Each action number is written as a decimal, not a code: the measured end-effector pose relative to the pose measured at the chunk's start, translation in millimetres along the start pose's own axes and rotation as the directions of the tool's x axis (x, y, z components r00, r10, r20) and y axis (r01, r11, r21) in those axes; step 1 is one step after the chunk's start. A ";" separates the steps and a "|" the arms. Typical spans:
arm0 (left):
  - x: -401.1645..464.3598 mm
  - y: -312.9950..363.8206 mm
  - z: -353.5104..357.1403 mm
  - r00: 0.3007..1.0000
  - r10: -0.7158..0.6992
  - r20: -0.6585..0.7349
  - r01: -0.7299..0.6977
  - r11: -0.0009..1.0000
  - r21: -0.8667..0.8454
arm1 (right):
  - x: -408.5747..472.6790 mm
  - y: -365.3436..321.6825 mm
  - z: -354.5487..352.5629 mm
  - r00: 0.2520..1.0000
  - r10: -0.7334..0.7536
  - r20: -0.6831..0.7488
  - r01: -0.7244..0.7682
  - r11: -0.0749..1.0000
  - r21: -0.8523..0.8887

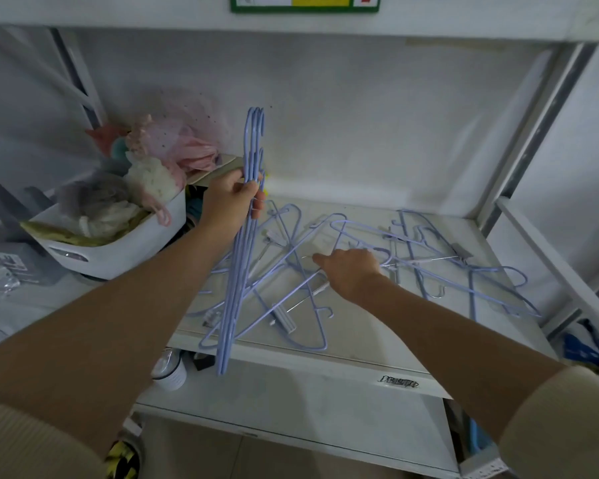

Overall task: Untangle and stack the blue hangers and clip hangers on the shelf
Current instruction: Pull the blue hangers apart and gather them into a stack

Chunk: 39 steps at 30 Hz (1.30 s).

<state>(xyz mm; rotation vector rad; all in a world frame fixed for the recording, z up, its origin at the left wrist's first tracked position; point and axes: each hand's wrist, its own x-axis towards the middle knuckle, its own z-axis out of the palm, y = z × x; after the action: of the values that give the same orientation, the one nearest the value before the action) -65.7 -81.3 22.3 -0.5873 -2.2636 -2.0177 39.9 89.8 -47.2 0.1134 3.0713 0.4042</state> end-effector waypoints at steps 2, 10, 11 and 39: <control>0.4 2.5 -1.7 1.000 -0.002 0.001 0.002 1.000 -0.004 | -0.5 2.4 -2.0 1.000 0.003 -0.009 -0.003 1.000 0.021; 0.4 5.0 -6.2 1.000 0.002 0.017 -0.002 1.000 0.011 | -5.6 3.8 -6.7 1.000 0.011 -0.013 -0.007 0.974 0.227; 0.2 5.1 -6.7 1.000 0.001 0.015 -0.001 1.000 0.017 | -5.5 3.0 -7.7 1.000 0.012 -0.019 -0.007 0.968 0.252; -8.2 0.2 4.2 0.998 -0.016 0.061 0.010 0.995 0.094 | -0.6 28.4 12.1 0.994 0.005 0.109 -0.055 0.889 0.455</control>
<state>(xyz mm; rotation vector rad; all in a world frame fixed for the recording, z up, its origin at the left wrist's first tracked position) -57.2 -79.2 19.5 -0.6367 -2.3878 -1.9120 43.0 120.2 -51.5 0.1892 2.9946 -0.3270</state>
